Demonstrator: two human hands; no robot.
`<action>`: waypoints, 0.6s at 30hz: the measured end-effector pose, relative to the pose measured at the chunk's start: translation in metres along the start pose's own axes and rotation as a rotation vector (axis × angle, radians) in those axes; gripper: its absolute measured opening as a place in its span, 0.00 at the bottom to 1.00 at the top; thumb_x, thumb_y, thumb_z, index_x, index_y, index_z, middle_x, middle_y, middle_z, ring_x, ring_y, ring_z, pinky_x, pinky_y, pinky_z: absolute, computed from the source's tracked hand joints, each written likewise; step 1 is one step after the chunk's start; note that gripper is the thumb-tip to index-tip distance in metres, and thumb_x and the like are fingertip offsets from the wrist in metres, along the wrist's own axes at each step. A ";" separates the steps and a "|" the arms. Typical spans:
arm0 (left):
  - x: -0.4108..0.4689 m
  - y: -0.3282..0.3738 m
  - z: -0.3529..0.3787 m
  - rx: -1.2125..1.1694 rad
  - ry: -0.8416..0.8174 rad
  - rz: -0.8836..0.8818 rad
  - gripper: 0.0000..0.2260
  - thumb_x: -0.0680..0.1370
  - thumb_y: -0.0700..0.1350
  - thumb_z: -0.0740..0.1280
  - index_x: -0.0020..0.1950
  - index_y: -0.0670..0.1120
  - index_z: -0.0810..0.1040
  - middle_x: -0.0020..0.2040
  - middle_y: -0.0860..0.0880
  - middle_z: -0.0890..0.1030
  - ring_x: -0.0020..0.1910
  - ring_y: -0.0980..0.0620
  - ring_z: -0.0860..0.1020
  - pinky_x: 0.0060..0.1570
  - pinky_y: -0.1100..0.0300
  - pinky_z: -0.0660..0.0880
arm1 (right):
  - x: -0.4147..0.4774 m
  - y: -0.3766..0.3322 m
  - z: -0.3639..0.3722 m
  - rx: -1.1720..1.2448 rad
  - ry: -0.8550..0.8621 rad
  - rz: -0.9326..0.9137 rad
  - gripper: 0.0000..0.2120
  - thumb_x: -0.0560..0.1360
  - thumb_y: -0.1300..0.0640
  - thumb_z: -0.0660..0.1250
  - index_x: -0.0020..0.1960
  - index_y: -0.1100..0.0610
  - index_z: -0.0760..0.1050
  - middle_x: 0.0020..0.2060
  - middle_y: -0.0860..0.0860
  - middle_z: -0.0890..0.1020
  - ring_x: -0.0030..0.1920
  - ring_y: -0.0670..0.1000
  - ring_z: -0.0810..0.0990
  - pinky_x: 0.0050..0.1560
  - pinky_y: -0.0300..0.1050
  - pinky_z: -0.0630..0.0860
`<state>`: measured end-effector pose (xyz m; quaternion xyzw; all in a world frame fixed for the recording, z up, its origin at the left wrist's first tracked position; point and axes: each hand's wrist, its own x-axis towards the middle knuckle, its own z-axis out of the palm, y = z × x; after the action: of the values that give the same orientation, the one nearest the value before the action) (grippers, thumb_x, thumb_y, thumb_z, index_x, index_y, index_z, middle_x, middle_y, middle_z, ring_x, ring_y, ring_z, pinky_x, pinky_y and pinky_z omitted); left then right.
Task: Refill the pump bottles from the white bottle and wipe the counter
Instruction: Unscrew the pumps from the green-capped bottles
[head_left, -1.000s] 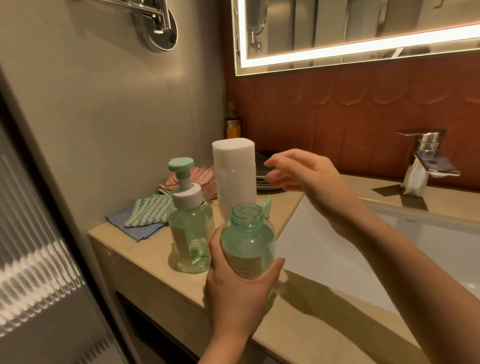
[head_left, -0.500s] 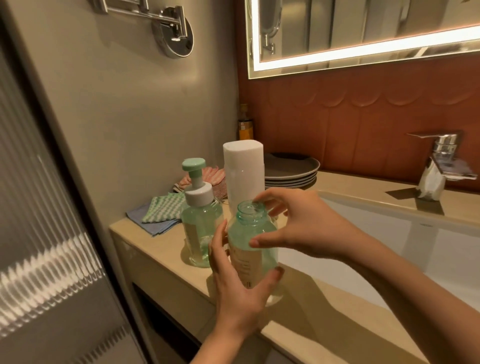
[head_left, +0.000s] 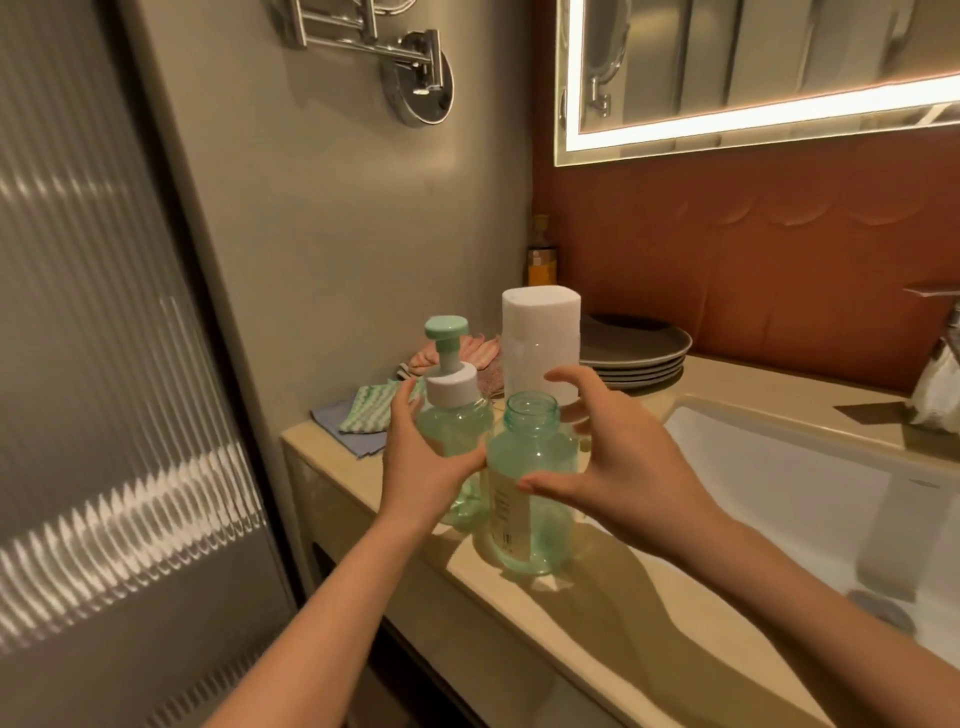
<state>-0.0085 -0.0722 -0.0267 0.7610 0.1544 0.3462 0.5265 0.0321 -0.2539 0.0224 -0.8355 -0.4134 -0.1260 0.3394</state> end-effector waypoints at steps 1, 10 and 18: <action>0.000 0.002 -0.001 -0.010 -0.032 -0.009 0.46 0.65 0.42 0.79 0.75 0.52 0.56 0.69 0.50 0.69 0.62 0.54 0.72 0.57 0.60 0.70 | 0.000 0.000 0.001 0.005 0.002 0.000 0.45 0.61 0.41 0.76 0.70 0.43 0.56 0.60 0.46 0.74 0.57 0.44 0.72 0.54 0.49 0.76; -0.011 0.006 -0.018 0.056 0.126 -0.008 0.44 0.63 0.42 0.80 0.74 0.49 0.60 0.64 0.51 0.73 0.59 0.57 0.70 0.56 0.60 0.68 | 0.000 -0.002 -0.009 0.009 -0.217 0.108 0.53 0.62 0.30 0.68 0.75 0.40 0.39 0.69 0.50 0.66 0.64 0.50 0.71 0.60 0.50 0.73; -0.027 0.052 -0.038 -0.078 0.194 0.091 0.41 0.56 0.52 0.79 0.67 0.51 0.67 0.57 0.53 0.78 0.54 0.56 0.78 0.57 0.49 0.76 | 0.006 -0.004 -0.042 -0.113 -0.291 0.147 0.30 0.74 0.33 0.52 0.72 0.44 0.61 0.61 0.49 0.77 0.57 0.49 0.76 0.58 0.51 0.74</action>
<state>-0.0607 -0.0828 0.0189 0.7092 0.1564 0.4474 0.5219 0.0358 -0.2766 0.0586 -0.8906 -0.3883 -0.0017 0.2368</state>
